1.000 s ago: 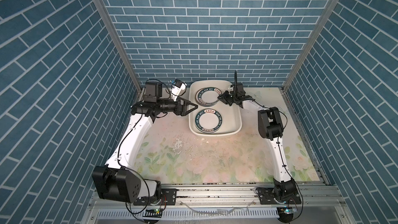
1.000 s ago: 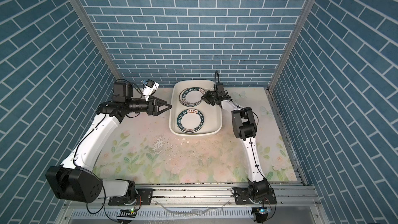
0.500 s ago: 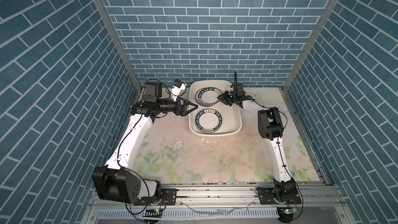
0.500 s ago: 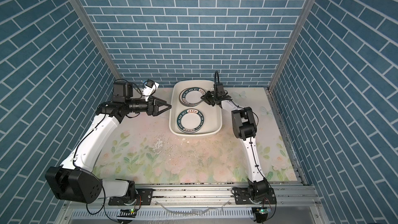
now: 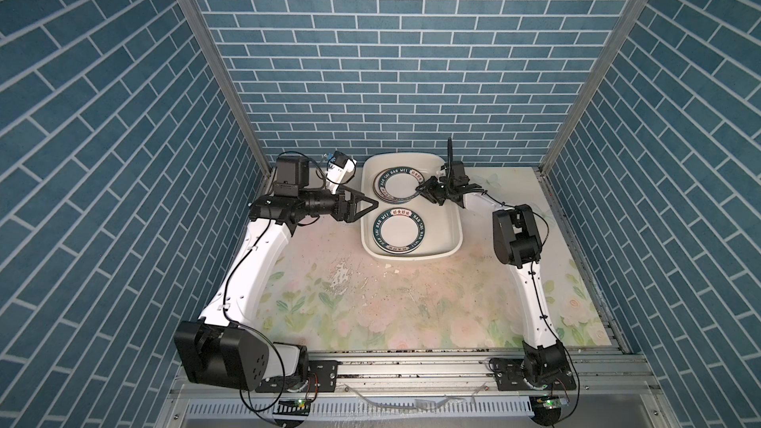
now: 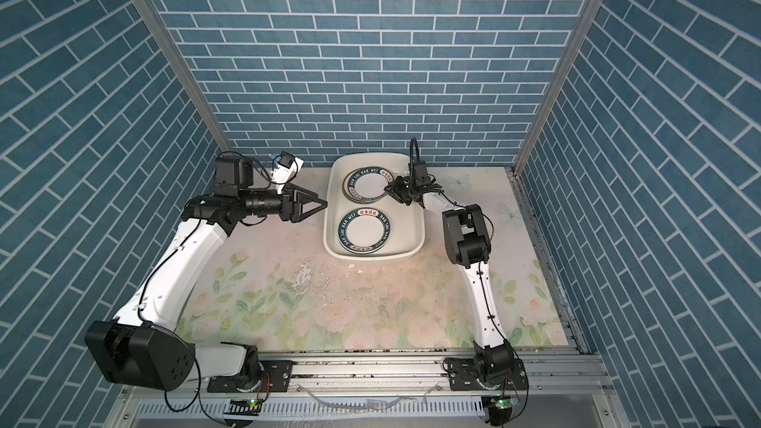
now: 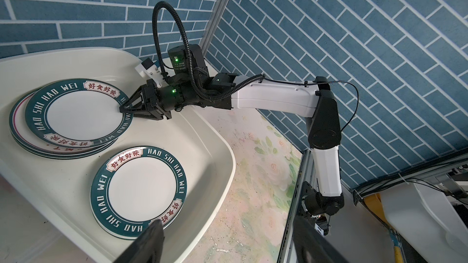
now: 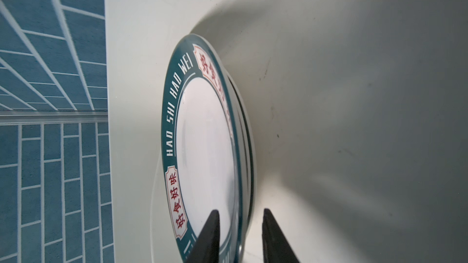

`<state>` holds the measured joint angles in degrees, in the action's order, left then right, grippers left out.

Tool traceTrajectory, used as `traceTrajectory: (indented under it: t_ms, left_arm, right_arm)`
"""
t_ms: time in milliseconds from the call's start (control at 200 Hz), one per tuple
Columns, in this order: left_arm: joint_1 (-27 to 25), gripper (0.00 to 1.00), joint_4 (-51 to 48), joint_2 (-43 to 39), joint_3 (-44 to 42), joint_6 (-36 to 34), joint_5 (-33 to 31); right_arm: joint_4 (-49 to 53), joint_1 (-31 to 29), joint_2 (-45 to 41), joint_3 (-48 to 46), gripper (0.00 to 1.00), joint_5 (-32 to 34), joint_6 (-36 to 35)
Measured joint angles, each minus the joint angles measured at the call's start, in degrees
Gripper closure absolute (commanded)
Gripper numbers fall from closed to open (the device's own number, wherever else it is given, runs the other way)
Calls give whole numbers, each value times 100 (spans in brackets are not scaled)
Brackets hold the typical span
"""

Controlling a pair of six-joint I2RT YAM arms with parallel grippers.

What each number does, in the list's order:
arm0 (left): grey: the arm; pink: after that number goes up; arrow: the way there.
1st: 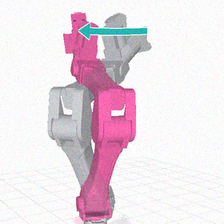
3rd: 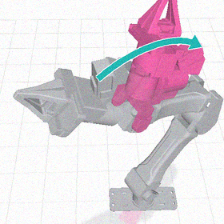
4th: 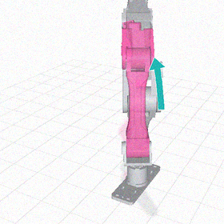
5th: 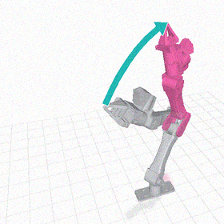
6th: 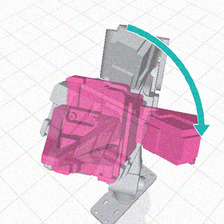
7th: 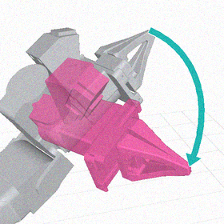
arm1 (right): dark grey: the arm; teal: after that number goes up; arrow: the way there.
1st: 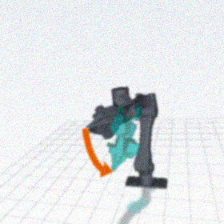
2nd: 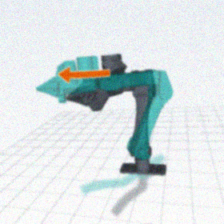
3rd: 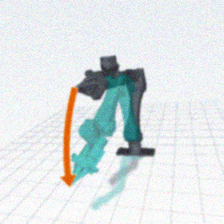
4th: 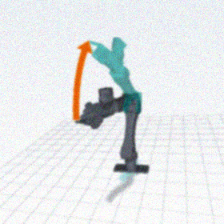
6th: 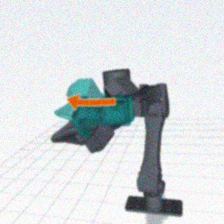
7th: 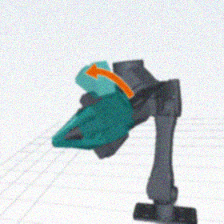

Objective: Place the plates into the plastic bin on the countertop
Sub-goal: 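Lay the plate flat on the stack and open the right gripper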

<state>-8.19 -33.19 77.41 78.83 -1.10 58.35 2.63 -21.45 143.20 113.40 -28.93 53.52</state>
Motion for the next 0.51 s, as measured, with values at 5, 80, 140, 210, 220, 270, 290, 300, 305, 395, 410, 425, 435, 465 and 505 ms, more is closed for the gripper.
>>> traceTrajectory:
  t_ms: [5, 80, 140, 210, 220, 270, 290, 300, 305, 395, 410, 425, 435, 465, 505]
  left_arm:
    - [0, 18, 0, 0, 0, 0, 0]
    - [0, 18, 0, 0, 0, 0, 0]
    - [0, 19, 0, 0, 0, 0, 0]
    - [0, 18, 0, 0, 0, 0, 0]
    - [0, 19, 0, 0, 0, 0, 0]
    - [0, 18, 0, 0, 0, 0, 2]
    - [0, 19, 0, 0, 0, 0, 0]
    - [0, 18, 0, 0, 0, 0, 0]
    - [0, 18, 0, 0, 0, 0, 0]
    - [0, 18, 0, 0, 0, 2, 2]
    - [0, 18, 0, 0, 0, 0, 0]
    - [0, 19, 0, 0, 0, 0, 0]
    - [0, 18, 0, 0, 0, 0, 0]
    - [0, 18, 0, 0, 0, 0, 2]
    - [0, 18, 0, 0, 0, 0, 2]
  right_arm:
    - [0, 0, -2, 0, 70, 0, 0]
    - [0, -2, -55, -35, 71, 33, 0]
    - [2, -2, -131, -94, 71, 61, -4]
    - [4, -2, -199, -120, 72, 92, -33]
    - [4, -2, -203, -122, 72, 92, -37]
    - [7, -2, -240, -122, 74, 118, -68]
    - [7, -2, -249, -120, 75, 120, -85]
    - [7, -2, -254, -120, 75, 120, -94]
    - [7, -2, -254, -120, 75, 122, -103]
    - [11, -4, -262, -120, 79, 133, -136]
    - [15, -4, -262, -120, 79, 133, -142]
    - [24, -7, -262, -120, 79, 133, -136]
    - [31, -9, -262, -120, 79, 133, -146]
    - [44, -9, -262, -120, 80, 136, -146]
    - [46, -11, -262, -120, 81, 138, -149]
